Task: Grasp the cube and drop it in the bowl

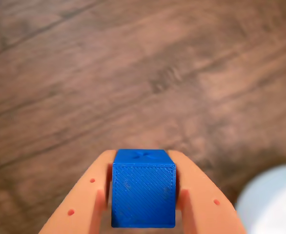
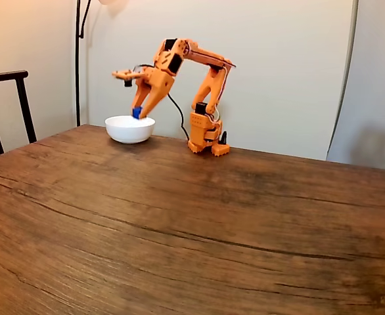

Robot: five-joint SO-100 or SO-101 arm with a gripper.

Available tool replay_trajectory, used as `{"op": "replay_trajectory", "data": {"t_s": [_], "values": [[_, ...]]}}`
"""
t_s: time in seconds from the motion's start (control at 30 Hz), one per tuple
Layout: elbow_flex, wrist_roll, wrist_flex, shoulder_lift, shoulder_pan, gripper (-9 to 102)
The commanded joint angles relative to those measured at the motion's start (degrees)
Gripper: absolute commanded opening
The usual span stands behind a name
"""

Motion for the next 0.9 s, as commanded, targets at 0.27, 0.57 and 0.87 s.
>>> {"op": "replay_trajectory", "data": {"t_s": [0.27,0.57,0.87], "values": [[-0.88,9.84,9.76,13.01,22.15,7],[-0.88,15.64,10.20,14.06,35.24,7],[2.29,16.88,7.29,13.18,45.44,7]]}}
